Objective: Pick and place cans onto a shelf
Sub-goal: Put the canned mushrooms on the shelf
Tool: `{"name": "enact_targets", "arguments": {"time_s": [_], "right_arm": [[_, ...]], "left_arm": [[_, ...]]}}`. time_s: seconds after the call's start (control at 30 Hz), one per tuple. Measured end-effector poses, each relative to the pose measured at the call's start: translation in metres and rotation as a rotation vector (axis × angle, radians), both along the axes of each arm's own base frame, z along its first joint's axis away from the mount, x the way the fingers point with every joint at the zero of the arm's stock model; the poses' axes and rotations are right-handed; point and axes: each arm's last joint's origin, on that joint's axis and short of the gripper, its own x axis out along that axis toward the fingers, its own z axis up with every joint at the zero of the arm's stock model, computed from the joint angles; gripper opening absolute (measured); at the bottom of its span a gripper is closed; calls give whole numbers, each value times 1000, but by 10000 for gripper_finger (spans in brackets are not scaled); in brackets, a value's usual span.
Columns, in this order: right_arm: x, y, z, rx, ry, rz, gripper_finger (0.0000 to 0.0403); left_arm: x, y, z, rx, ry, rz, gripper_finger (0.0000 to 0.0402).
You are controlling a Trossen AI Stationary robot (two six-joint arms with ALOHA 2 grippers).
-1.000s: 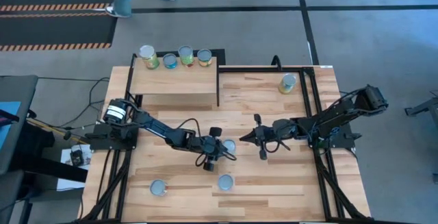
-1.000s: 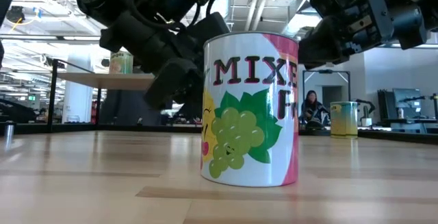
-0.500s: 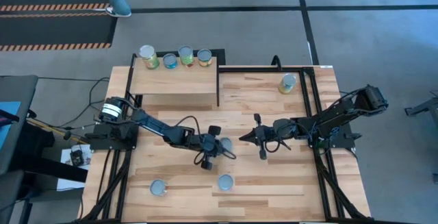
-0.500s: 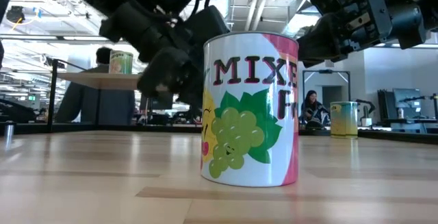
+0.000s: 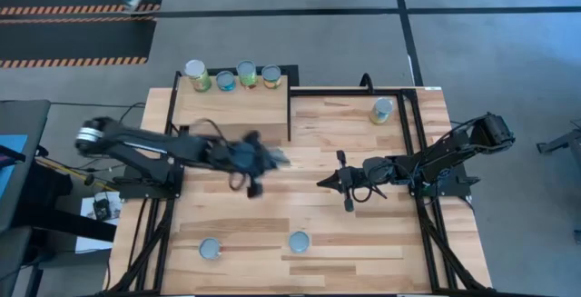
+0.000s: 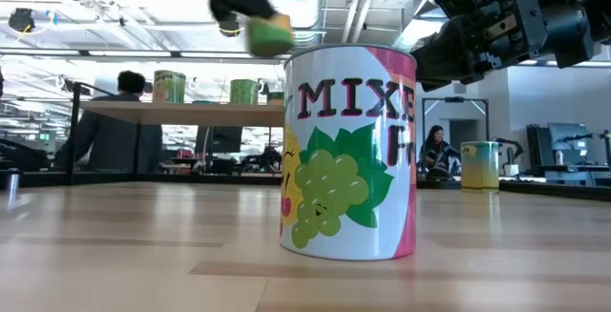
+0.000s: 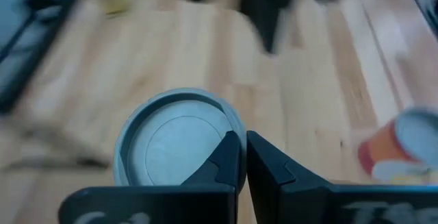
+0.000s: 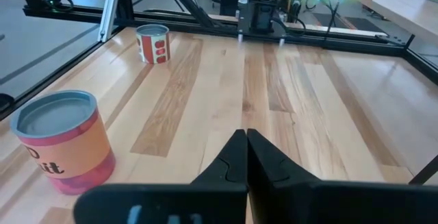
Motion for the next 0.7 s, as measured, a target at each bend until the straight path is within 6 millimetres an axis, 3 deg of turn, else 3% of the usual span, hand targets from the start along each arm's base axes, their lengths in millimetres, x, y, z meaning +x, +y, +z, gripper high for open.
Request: {"name": "enact_targets", "arguments": {"time_s": [0.1, 0.27, 0.47, 0.7], "right_arm": [[0, 0, 0, 2, 0, 0, 12], [0, 0, 1, 3, -5, 0, 11], [0, 0, 1, 3, -14, 1, 11], [0, 0, 2, 0, -16, 2, 10]], "left_arm": [[-34, 22, 27, -41, 15, 185, 1], [-75, 68, 39, -54, 67, 439, 0], [-90, 119, 29, -72, 126, 598, 0], [-102, 157, 18, -96, 157, 727, 0]]}}
